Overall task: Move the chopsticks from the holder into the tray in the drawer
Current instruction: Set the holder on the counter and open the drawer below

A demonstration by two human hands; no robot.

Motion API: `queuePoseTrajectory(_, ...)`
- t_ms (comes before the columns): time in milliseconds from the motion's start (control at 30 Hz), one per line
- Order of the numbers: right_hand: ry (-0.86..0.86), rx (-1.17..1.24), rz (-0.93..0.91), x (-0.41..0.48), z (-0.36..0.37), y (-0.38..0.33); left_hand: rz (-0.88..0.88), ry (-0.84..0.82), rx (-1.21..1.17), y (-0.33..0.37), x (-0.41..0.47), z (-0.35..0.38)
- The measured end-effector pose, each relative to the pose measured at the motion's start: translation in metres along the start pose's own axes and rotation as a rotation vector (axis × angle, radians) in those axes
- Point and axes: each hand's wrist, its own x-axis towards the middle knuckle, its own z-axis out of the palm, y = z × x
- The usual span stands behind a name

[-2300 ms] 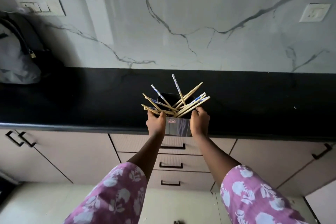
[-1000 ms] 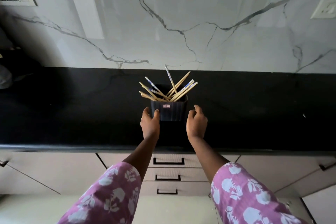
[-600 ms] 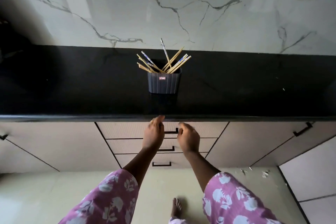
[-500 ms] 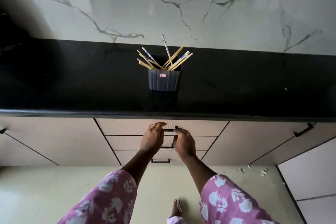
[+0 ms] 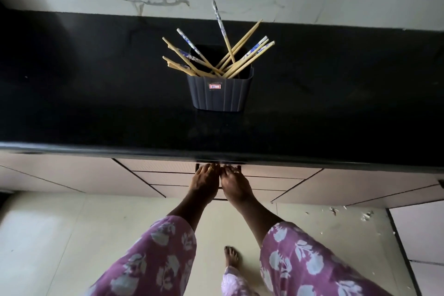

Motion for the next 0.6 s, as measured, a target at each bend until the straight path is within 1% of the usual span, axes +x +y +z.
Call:
queuePoseTrajectory(133,-0.021,0.033,0.042,0.013,0.005,-0.003,-0.052,-0.056,0.005,-0.005,0.01,0.016)
queuePoseTrajectory(200,-0.053,-0.044,0.09,0.014,-0.008,-0.006,-0.069,-0.022,0.044,-0.003,0.01,0.016)
queuePoseTrajectory(233,-0.038,-0.055,0.077,0.015,-0.009,-0.008,-0.07,0.009,0.049,-0.002,0.011,0.019)
queuePoseTrajectory(300,-0.016,0.001,0.065,0.018,-0.01,-0.009,-0.045,0.009,0.094,0.001,0.013,0.024)
queuePoseTrajectory(367,-0.075,-0.034,0.116,0.012,-0.021,-0.014,-0.045,0.01,0.091,0.001,0.015,0.023)
queuePoseTrajectory(400,-0.064,-0.047,0.111,0.012,-0.019,-0.014,-0.048,0.028,0.102,0.0,0.015,0.023)
queuePoseTrajectory(433,-0.124,-0.048,0.133,0.011,-0.015,-0.013,-0.057,0.023,0.082,0.0,0.014,0.025)
queuePoseTrajectory(467,-0.126,-0.064,0.144,0.009,-0.013,-0.013,-0.06,0.029,0.064,0.001,0.011,0.026)
queuePoseTrajectory(500,-0.114,-0.064,0.137,0.005,-0.008,-0.014,-0.043,0.02,0.046,0.0,0.009,0.029)
queuePoseTrajectory(533,-0.064,-0.063,0.13,0.002,-0.011,-0.016,-0.038,0.009,0.029,0.002,0.004,0.029)
queuePoseTrajectory(600,-0.033,-0.052,0.179,-0.009,-0.006,-0.02,-0.043,-0.031,0.008,0.004,-0.008,0.029)
